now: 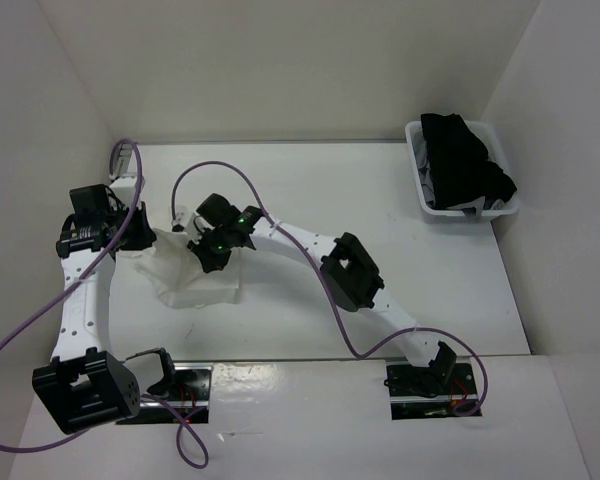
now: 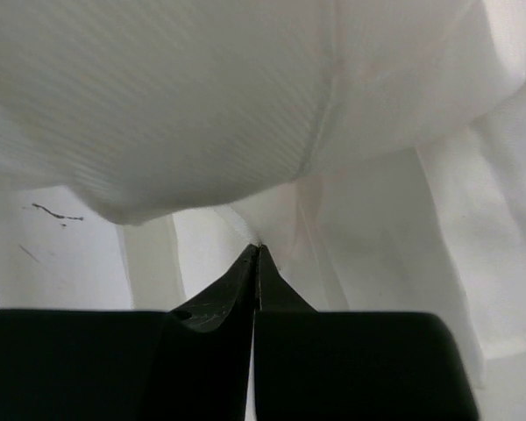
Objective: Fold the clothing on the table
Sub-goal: Flatten the skirt out
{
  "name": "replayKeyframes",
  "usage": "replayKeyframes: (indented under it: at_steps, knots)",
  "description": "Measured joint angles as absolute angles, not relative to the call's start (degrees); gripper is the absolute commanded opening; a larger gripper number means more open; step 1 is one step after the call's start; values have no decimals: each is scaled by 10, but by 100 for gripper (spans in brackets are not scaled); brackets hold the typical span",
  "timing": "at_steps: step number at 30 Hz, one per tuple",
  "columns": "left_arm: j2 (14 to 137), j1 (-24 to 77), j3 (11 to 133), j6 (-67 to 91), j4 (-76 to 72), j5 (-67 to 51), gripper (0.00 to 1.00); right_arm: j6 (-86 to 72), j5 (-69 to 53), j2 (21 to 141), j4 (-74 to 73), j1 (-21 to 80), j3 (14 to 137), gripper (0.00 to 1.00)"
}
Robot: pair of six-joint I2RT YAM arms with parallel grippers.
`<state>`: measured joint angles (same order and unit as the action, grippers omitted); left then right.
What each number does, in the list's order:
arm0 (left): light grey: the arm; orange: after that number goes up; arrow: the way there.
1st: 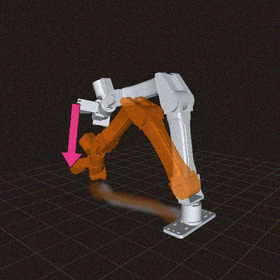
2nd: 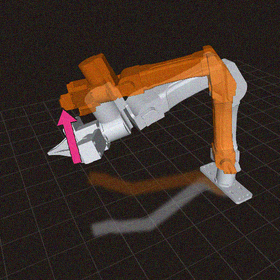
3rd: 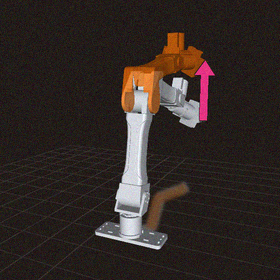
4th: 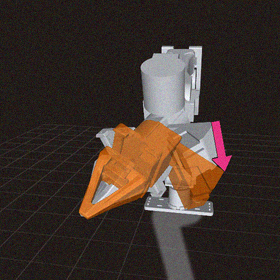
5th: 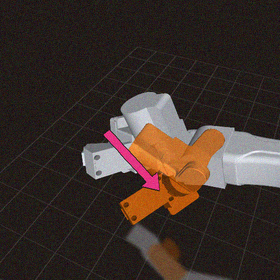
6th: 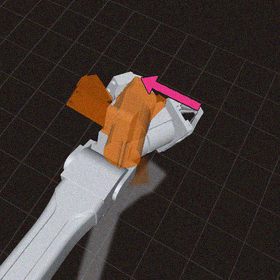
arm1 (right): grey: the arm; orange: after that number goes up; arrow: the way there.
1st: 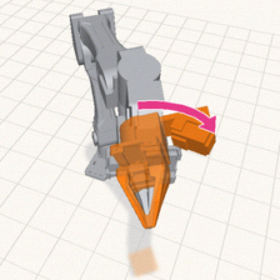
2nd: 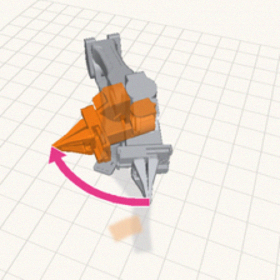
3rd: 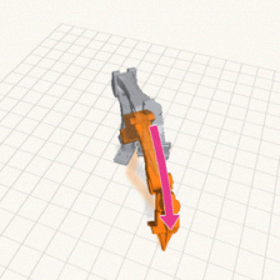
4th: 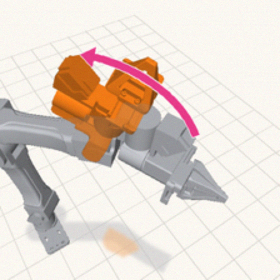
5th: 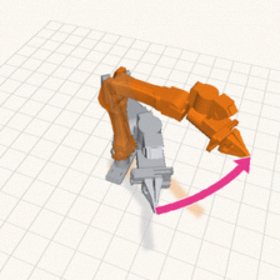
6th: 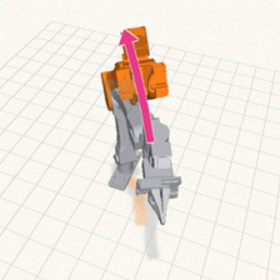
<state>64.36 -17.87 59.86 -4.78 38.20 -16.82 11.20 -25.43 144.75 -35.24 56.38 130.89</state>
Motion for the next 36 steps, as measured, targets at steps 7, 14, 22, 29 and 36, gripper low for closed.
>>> replayKeyframes:
  at_steps: [7, 14, 22, 29, 36]
  knots:
    - [642, -179, 602, -60, 391, -179, 0, 114, -222, 1383, -346, 541, 1220, 0]
    - [642, -179, 613, -63, 395, -197, 4, 124, -164, 1240, -339, 471, 1154, 0]
    - [656, -159, 634, -77, 411, -226, 6, 152, -115, 1093, -328, 440, 1095, 2]
    - [670, -152, 638, -81, 420, -241, 15, 179, -84, 1048, -335, 438, 1006, 73]
    - [664, -152, 630, -88, 418, -243, 17, 176, -129, 1040, -338, 387, 936, 79]
